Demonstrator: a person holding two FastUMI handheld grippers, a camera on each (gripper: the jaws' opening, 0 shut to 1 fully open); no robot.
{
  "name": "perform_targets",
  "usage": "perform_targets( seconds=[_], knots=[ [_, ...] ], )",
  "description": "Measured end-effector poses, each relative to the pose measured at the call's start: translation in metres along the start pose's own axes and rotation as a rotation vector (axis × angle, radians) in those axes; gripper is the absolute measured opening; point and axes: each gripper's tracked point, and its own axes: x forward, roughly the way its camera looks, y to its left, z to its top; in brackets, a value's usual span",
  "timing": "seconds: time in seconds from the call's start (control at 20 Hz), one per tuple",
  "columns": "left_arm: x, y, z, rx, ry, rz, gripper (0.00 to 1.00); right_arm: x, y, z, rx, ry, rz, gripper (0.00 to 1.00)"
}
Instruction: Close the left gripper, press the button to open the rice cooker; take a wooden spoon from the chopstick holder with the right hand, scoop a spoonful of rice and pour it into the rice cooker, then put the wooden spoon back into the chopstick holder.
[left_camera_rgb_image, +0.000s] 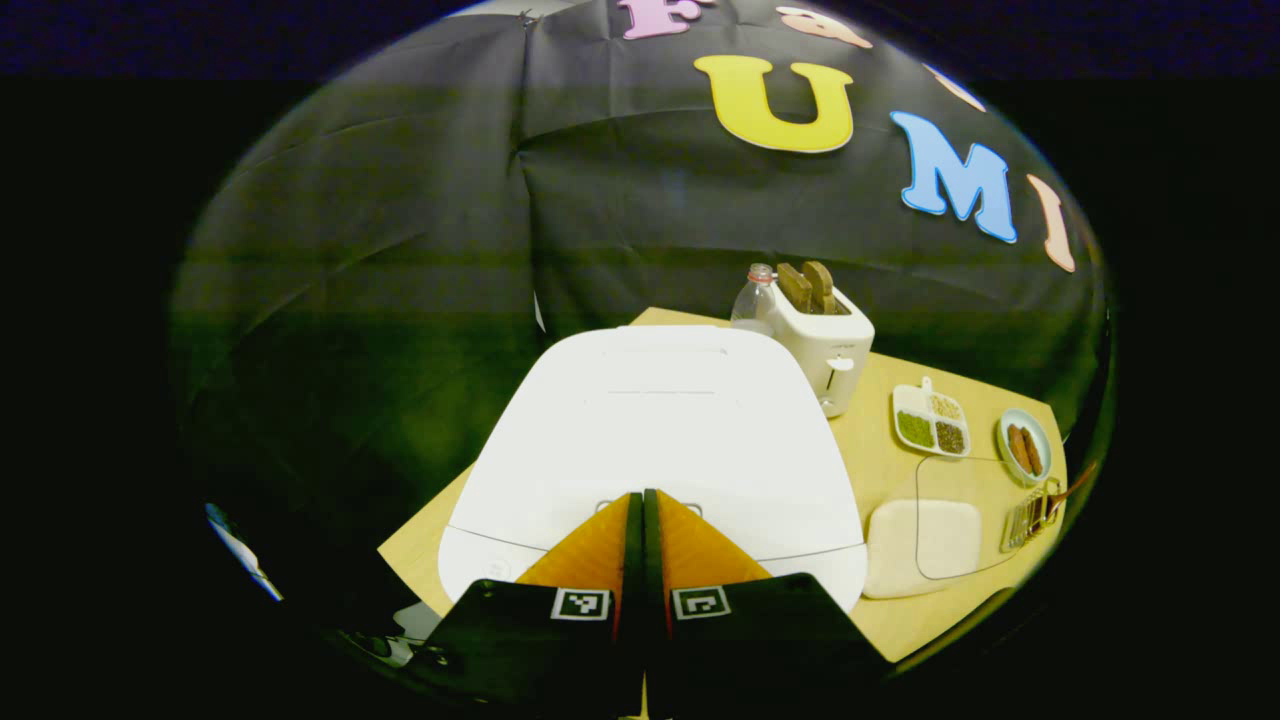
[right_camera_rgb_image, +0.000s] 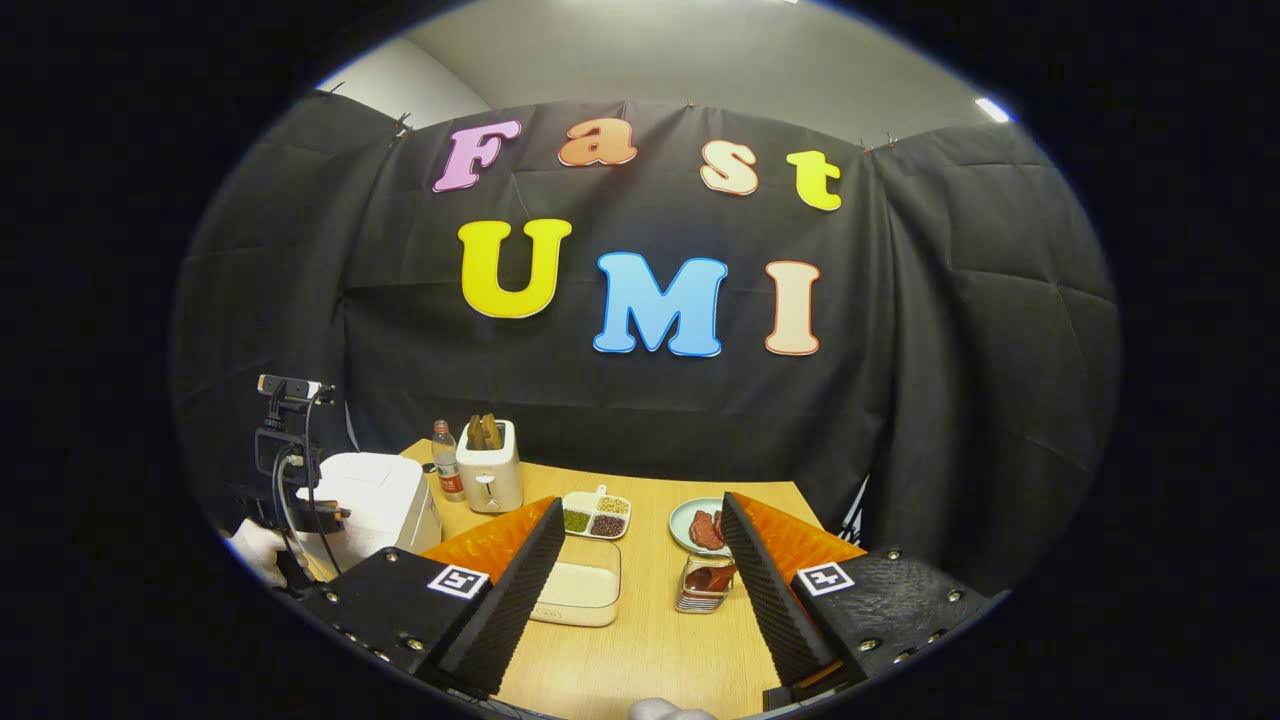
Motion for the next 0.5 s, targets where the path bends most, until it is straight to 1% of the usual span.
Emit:
perform_targets(
  seconds=[0.15,0.2,0.25,0.3,0.35,0.45,0.5],
  knots=[
    [-0.003,-0.001,0.005,0.012,-0.040,0.003,0.09,-0.001,-0.002,0.002,0.002,-0.014,-0.002,0.96],
    [-0.003,-0.003,0.012,-0.005,-0.088,-0.015,0.09,-0.002,-0.004,0.005,0.006,-0.029,-0.006,0.96],
    [-0.004,-0.001,0.023,-0.008,-0.134,-0.008,0.09,-0.003,-0.006,0.009,0.018,-0.054,-0.005,0.96],
    [-0.010,0.004,0.043,-0.002,-0.214,0.001,0.09,-0.005,-0.007,0.015,0.027,-0.086,-0.007,0.97],
    [-0.020,0.013,0.066,-0.015,-0.308,0.027,0.09,-0.005,-0.010,0.018,0.031,-0.111,-0.012,0.96],
    [-0.068,0.025,0.127,-0.004,-0.517,0.071,0.09,-0.005,-0.013,0.021,0.027,-0.146,-0.016,0.96],
    [-0.092,0.025,0.151,0.006,-0.593,0.069,0.12,-0.005,-0.016,0.017,0.026,-0.142,-0.024,0.96]
  ],
)
